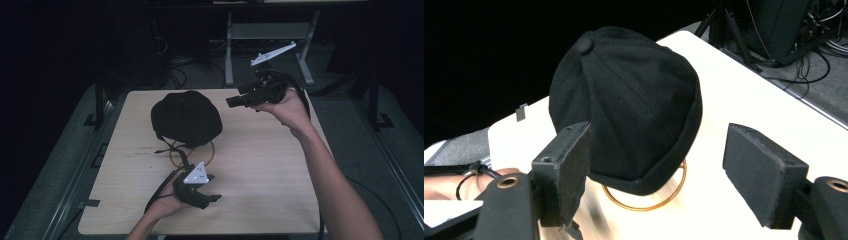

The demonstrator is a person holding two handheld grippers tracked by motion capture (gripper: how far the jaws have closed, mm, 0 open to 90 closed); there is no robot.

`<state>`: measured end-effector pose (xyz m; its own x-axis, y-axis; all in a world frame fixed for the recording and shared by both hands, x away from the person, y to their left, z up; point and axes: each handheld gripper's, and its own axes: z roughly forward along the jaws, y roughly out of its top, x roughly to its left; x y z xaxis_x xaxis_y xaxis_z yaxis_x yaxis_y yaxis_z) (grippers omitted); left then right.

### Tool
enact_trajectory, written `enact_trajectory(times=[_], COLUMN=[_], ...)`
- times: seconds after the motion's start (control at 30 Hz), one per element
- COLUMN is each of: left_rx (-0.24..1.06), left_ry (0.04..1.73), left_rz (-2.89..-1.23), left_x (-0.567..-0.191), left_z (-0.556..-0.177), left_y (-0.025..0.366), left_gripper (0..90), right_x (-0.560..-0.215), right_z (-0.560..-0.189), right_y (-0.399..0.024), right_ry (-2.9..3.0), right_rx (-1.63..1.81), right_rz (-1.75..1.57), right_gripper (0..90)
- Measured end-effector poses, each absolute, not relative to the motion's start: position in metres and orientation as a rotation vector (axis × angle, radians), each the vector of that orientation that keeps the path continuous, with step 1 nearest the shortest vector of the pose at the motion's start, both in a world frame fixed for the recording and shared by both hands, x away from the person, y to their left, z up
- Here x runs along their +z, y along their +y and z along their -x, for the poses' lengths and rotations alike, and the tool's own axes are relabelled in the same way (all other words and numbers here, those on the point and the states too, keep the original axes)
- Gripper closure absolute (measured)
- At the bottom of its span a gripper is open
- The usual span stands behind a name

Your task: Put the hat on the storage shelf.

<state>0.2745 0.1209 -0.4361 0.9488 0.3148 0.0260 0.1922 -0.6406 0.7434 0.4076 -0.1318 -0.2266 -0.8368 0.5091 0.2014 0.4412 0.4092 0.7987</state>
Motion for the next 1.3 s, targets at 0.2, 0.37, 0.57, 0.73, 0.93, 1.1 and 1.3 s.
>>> enact_trajectory(times=[0.2,0.37,0.57,0.73,0.93,1.1,1.3], left_rx=[0.197,0.179,0.186,0.191,0.190,0.191,0.188], left_ry=[0.361,0.368,0.354,0.354,0.368,0.366,0.385], left_rz=[-2.284,-2.294,-2.300,-2.303,-2.303,-2.313,-2.293], left_x=[-0.437,-0.437,-0.436,-0.437,-0.439,-0.439,-0.440], left_z=[-0.274,-0.274,-0.273,-0.274,-0.274,-0.274,-0.274], left_y=[0.120,0.119,0.118,0.119,0.119,0.120,0.119], left_gripper=[32.7,31.8,30.2,29.6,28.7,28.8,28.6], right_x=[-0.228,-0.232,-0.241,-0.249,-0.262,-0.273,-0.284], right_z=[-0.402,-0.398,-0.393,-0.390,-0.385,-0.379,-0.371], right_y=[-0.143,-0.153,-0.166,-0.178,-0.192,-0.205,-0.222], right_ry=[2.569,2.561,2.555,2.546,2.543,2.537,2.527], right_rx=[1.420,1.411,1.396,1.391,1.389,1.370,1.368], right_rz=[-0.878,-0.881,-0.906,-0.943,-0.966,-1.005,-1.043], right_gripper=[25.5,24.8,24.2,23.4,23.4,23.4,23.5])
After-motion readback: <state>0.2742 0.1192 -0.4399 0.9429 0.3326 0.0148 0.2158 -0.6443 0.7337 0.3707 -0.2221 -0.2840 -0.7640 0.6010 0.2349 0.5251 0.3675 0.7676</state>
